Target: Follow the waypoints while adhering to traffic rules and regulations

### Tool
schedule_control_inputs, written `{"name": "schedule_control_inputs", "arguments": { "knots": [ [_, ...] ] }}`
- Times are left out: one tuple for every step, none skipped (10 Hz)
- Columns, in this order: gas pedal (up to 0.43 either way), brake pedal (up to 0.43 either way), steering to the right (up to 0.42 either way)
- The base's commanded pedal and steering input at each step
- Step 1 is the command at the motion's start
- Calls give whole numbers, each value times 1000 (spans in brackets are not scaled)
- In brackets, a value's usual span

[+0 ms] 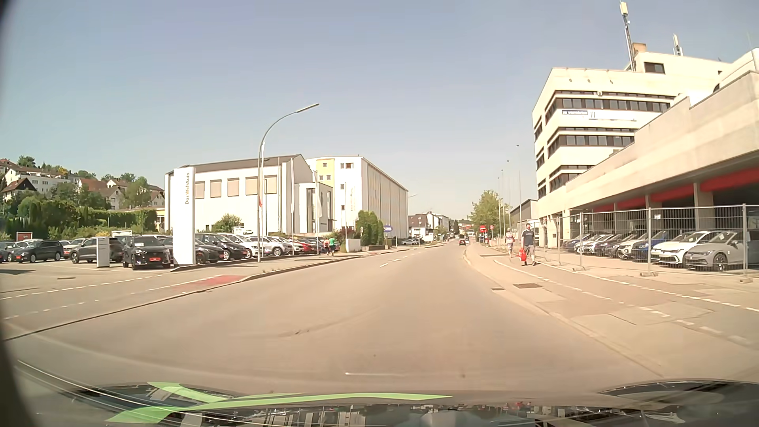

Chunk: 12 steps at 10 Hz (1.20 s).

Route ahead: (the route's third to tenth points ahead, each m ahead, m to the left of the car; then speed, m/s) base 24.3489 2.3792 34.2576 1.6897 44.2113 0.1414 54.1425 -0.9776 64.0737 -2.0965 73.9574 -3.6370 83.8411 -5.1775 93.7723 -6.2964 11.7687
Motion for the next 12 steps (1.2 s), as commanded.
{"name": "schedule_control_inputs", "arguments": {
  "knots": [
    [177,0,10],
    [177,0,9],
    [177,0,10],
    [177,0,10],
    [177,0,9],
    [150,0,10],
    [118,0,9],
    [87,0,10],
    [87,0,9],
    [87,0,11],
    [79,0,14],
    [59,0,16]
  ]
}}
